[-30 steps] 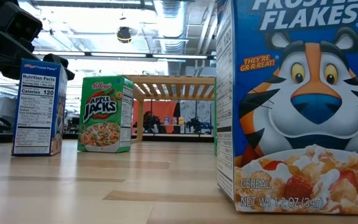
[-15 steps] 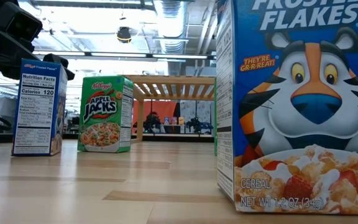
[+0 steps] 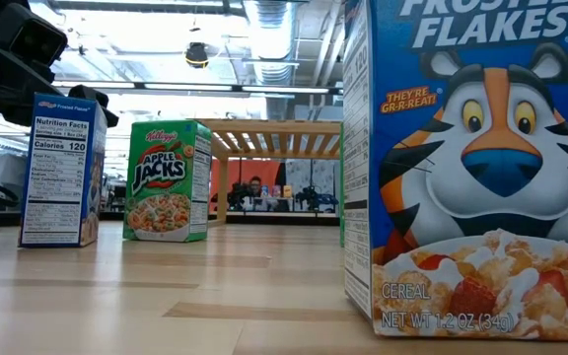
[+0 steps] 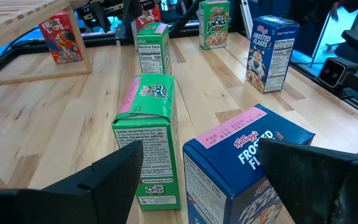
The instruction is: Stack cereal on shelf
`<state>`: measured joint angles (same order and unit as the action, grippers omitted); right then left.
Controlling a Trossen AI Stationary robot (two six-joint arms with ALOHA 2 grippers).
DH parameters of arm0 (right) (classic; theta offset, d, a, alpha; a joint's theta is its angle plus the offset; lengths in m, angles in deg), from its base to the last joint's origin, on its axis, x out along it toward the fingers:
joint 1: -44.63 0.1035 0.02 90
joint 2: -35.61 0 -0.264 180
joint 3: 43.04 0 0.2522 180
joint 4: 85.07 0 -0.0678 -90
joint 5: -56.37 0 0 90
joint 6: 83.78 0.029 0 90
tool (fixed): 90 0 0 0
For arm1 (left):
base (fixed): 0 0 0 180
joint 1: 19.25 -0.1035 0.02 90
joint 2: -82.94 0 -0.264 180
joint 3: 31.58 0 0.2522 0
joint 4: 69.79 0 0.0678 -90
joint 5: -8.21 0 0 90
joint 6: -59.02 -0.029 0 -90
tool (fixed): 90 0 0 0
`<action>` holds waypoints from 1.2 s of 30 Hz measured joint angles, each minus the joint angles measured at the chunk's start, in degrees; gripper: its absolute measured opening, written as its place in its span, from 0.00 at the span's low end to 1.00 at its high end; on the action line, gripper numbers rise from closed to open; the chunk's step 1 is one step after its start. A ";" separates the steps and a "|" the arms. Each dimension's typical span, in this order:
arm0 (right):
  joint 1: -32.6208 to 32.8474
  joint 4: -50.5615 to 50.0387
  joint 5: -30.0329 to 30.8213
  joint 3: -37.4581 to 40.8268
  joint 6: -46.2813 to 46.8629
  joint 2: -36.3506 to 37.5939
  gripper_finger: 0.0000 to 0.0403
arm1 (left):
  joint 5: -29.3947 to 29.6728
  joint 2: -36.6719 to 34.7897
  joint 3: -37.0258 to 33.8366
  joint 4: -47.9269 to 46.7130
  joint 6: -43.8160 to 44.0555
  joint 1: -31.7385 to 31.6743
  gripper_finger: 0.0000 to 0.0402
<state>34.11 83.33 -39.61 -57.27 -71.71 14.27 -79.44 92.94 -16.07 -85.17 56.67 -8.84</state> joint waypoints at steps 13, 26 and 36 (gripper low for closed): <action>-0.08 0.01 0.02 -0.01 -2.83 -0.02 0.61 | 0.00 0.00 -0.01 0.01 0.00 0.00 0.76; -0.11 0.02 1.16 -0.01 -1.59 0.00 0.61 | 0.00 0.00 0.01 -0.01 0.00 0.01 0.76; -0.11 0.02 1.68 -0.01 -1.57 -0.02 0.61 | 0.00 0.00 0.01 -0.01 0.00 0.00 0.76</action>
<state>34.00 83.34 -37.92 -57.27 -73.28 14.25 -79.44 92.94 -16.06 -85.17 56.67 -8.83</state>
